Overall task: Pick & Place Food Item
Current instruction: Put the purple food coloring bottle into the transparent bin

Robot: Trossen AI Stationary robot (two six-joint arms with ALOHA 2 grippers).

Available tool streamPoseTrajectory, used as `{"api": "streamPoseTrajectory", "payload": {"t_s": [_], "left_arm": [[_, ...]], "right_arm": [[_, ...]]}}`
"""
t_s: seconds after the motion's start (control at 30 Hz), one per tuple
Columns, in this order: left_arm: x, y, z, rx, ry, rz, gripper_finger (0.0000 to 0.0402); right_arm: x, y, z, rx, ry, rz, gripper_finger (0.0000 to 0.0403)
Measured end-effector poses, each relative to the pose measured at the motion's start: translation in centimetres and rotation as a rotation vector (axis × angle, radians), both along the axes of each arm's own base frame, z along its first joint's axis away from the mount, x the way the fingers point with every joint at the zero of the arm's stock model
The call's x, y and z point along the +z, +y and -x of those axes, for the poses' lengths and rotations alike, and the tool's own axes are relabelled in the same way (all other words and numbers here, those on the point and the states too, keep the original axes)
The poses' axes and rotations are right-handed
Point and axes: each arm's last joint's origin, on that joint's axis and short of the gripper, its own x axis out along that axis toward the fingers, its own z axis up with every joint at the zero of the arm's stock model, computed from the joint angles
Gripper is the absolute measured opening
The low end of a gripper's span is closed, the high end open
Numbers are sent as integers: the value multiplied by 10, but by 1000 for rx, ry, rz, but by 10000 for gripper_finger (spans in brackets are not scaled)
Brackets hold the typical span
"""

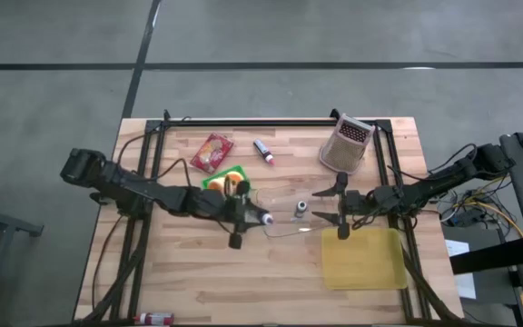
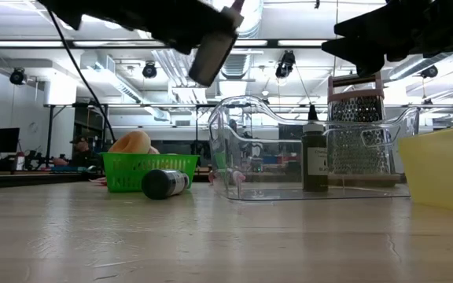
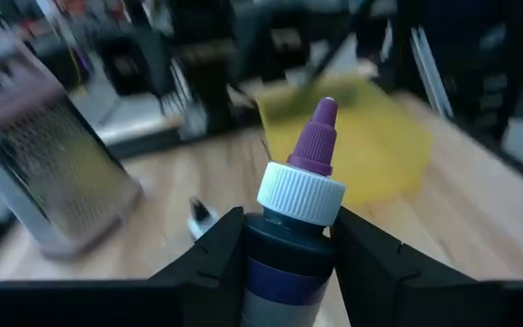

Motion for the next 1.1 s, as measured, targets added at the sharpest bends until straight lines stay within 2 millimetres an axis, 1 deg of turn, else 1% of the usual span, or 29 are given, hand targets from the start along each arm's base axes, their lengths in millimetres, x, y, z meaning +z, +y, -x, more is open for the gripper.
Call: {"api": "streamPoseTrajectory", "payload": {"t_s": [0.23, 0.4, 0.57, 0.67, 0.73, 0.8, 0.87, 0.93, 1.0, 1.07, 1.1], "left_arm": [[5, 32, -2, -27, -160, 95, 131], [4, 50, -2, -10, -207, 133, 130], [1, 53, -7, -14, -250, 139, 130], [-8, 55, -11, -13, -240, 140, 130], [-15, 55, -15, -11, -236, 140, 130], [-20, 56, -17, -9, -228, 140, 130], [-24, 57, -22, -7, -224, 138, 130], [-29, 58, -24, 0, -211, 137, 130], [-32, 61, -28, 5, -220, 134, 130], [-37, 63, -30, 6, -214, 134, 130], [-39, 65, -32, 10, -216, 133, 130]], "right_arm": [[4, 0, -1, 12, -29, -2, 247], [18, 3, -9, 23, 11, 39, 247], [43, 7, -22, 19, 42, 101, 247], [53, 6, -32, 3, 82, 131, 247], [54, 4, -40, -12, 142, 150, 247], [56, 2, -52, -30, 185, 159, 247], [53, 1, -61, -41, 232, 172, 247], [53, 2, -72, -46, 246, 184, 247], [51, 1, -80, -49, 279, 196, 247], [54, 3, -88, -50, 288, 203, 247], [53, 3, -90, -48, 309, 210, 247]]}}
